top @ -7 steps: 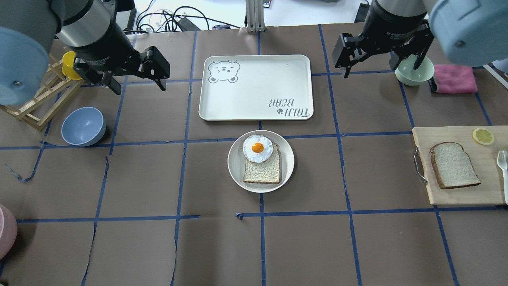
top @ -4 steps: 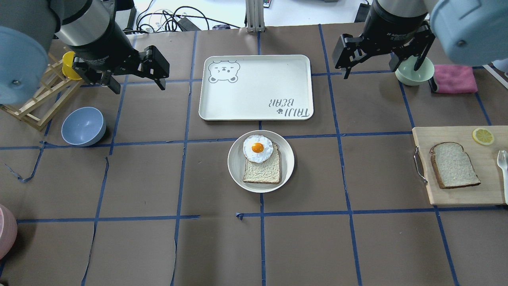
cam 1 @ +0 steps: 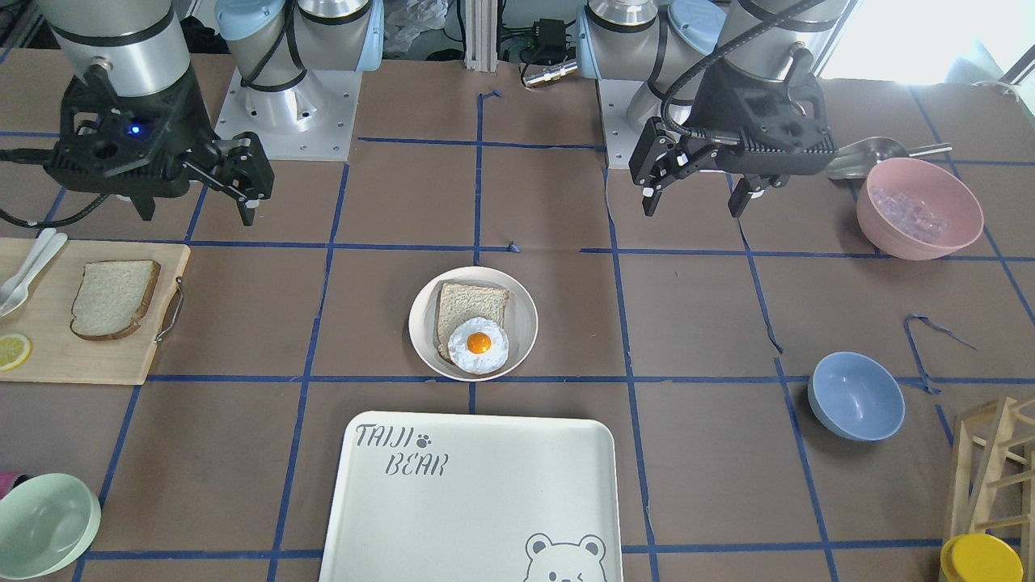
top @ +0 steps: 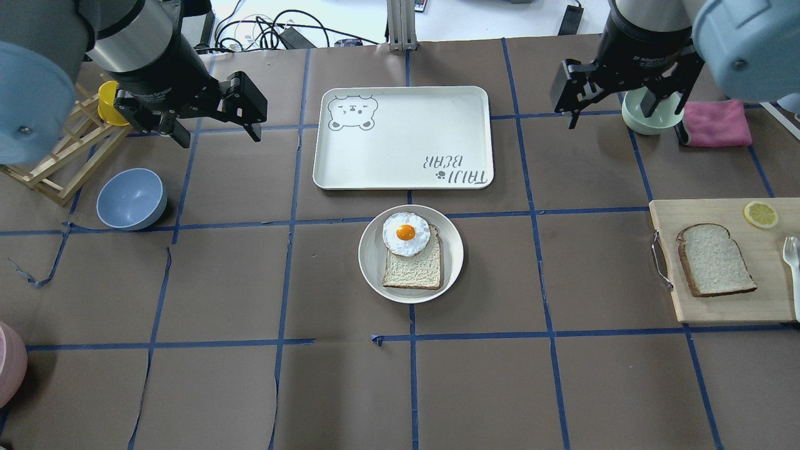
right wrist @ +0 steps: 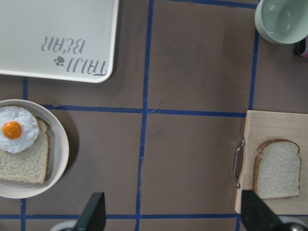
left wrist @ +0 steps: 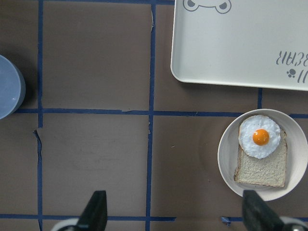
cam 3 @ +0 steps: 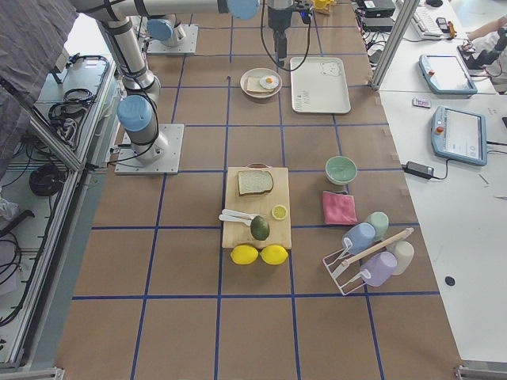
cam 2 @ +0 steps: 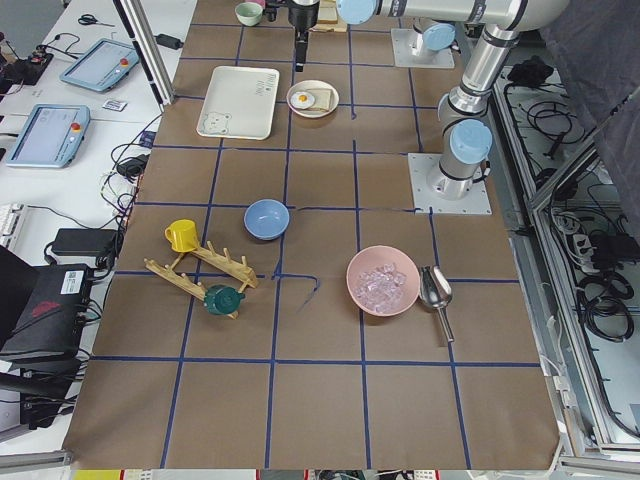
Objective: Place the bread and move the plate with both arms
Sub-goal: 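Move the right gripper down to the bread slice on the wooden board, then grasp the bread slice edge with the right gripper and lift it, then carry the bread slice with the right gripper over the white plate, then lower the bread onto the fried egg and open the right gripper, then raise the right gripper and withdraw it toward the far edge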
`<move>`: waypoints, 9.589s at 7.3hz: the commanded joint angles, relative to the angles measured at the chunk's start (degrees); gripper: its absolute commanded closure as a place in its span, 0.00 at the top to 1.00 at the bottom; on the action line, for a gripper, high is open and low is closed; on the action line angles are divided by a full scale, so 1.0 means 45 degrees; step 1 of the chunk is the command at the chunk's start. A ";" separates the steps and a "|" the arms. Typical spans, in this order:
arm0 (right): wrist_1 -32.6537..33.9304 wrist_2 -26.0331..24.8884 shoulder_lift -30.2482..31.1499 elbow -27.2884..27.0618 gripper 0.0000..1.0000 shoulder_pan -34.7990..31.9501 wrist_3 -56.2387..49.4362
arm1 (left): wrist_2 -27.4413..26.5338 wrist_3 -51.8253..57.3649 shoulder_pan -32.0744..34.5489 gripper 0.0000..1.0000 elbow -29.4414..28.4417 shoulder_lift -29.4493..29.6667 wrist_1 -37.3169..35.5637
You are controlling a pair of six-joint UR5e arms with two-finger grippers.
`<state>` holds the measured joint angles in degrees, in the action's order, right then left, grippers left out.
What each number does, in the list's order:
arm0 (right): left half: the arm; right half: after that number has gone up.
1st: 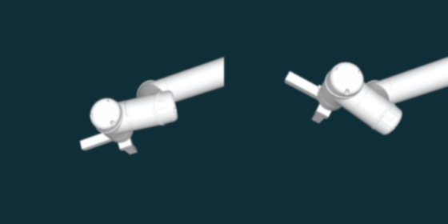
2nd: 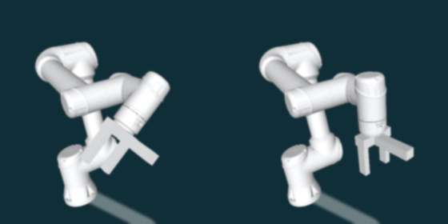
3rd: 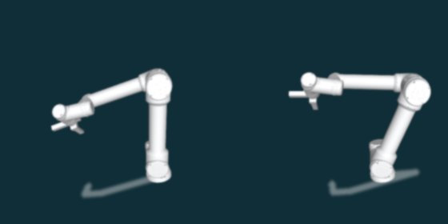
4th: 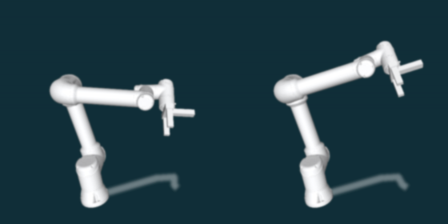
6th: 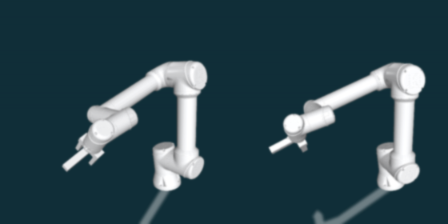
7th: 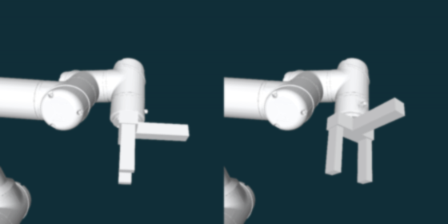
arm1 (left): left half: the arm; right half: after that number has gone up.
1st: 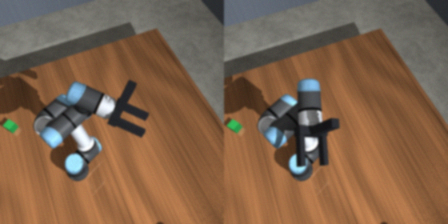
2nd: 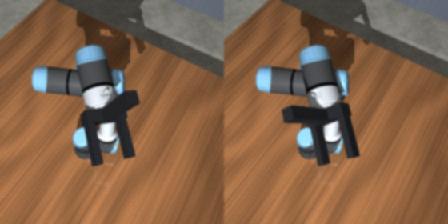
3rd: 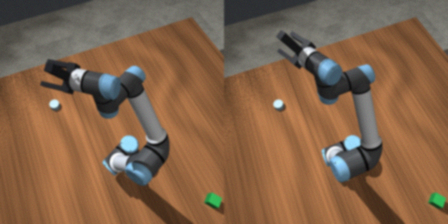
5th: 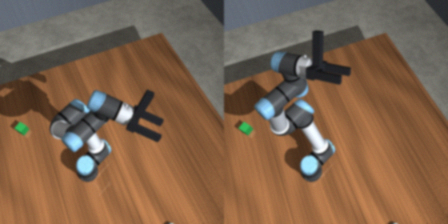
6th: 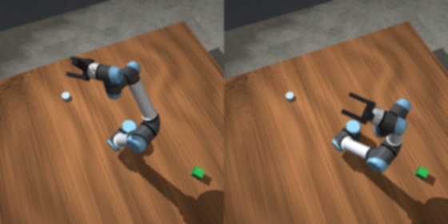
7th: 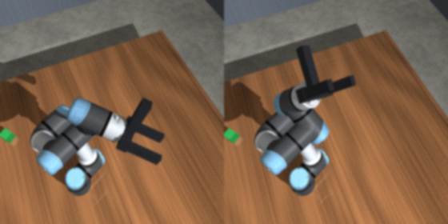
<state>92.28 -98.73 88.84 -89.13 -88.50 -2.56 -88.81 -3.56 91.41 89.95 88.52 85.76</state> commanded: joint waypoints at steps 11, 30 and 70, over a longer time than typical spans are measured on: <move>0.9552 -0.1379 -0.2554 -0.7635 0.87 0.5252 -0.3143 | -0.0012 0.0009 -0.0020 1.00 0.0069 0.0016 0.0005; 0.8580 -0.1791 -0.1388 -0.7422 0.00 0.5683 -0.3671 | 0.0008 0.0009 -0.0020 1.00 0.0011 0.0016 -0.0015; 0.0472 0.1901 -0.1150 0.1935 1.00 -0.1564 0.0102 | -0.0031 0.0009 0.0000 1.00 -0.0028 -0.0062 0.0256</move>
<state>95.52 -90.71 82.76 -80.04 -95.73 -0.41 -88.98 -3.52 91.37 89.90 88.34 86.08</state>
